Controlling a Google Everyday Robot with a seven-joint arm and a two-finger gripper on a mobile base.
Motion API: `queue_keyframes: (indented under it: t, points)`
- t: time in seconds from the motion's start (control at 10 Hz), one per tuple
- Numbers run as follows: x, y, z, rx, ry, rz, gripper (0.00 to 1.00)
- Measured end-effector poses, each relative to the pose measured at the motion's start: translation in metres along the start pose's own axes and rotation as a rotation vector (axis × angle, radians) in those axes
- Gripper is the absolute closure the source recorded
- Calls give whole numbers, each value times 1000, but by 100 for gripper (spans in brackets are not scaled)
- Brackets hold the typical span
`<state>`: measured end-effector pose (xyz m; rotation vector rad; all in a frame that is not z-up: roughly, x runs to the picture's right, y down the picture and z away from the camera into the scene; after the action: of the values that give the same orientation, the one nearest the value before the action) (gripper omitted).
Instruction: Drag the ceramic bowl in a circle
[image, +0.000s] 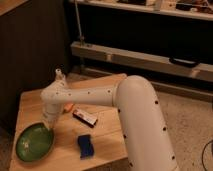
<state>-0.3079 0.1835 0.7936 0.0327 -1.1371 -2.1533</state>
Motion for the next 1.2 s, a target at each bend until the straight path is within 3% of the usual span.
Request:
queue_keyframes:
  t: [0.3, 0.6, 0.9, 1.0, 1.2]
  points:
    - [20, 29, -39, -96, 18, 13, 100]
    - [23, 61, -35, -160, -14, 62, 100]
    - [-18, 96, -21, -194, -54, 135, 100]
    - [-64, 107, -29, -212, -58, 163, 100]
    - [-101, 103, -47, -236, -32, 166, 100]
